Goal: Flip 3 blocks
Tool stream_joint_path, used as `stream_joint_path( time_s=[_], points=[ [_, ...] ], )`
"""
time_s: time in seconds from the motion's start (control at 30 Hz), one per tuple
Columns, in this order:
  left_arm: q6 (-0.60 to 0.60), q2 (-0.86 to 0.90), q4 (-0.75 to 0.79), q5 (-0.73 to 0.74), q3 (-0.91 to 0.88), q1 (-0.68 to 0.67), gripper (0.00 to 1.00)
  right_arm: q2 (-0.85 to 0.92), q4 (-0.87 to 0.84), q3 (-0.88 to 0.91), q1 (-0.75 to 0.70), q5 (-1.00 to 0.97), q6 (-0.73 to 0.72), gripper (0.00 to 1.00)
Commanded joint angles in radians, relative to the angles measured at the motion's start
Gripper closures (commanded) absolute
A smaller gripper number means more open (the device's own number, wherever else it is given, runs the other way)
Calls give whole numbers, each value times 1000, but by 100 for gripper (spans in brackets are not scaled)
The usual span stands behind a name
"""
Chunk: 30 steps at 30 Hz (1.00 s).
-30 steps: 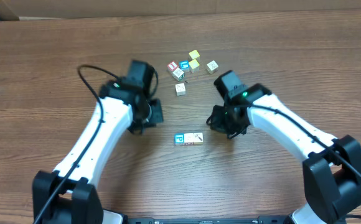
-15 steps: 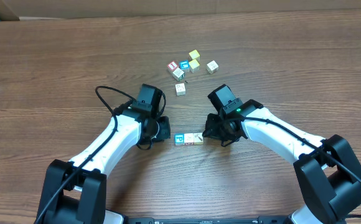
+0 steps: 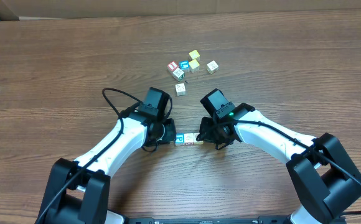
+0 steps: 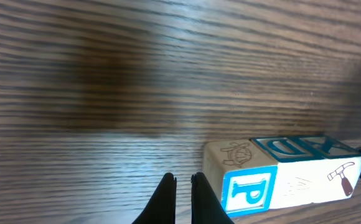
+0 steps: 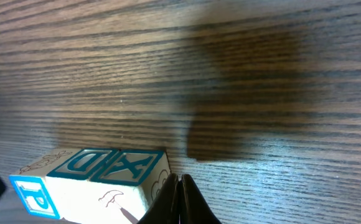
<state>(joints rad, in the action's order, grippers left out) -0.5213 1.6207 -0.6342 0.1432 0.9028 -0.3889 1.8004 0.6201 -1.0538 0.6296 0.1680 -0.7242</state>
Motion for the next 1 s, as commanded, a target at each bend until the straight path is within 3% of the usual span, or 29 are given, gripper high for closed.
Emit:
stream_joint_path(
  time_s=[0.0,0.97],
  points=[
    [-23,41,8,6,-9,-12,96,3,-3,6,0,-10,-13,96],
    [-36,61,41,45,-9,-13,96,3,-22,6,0,35,-13,96]
  ],
)
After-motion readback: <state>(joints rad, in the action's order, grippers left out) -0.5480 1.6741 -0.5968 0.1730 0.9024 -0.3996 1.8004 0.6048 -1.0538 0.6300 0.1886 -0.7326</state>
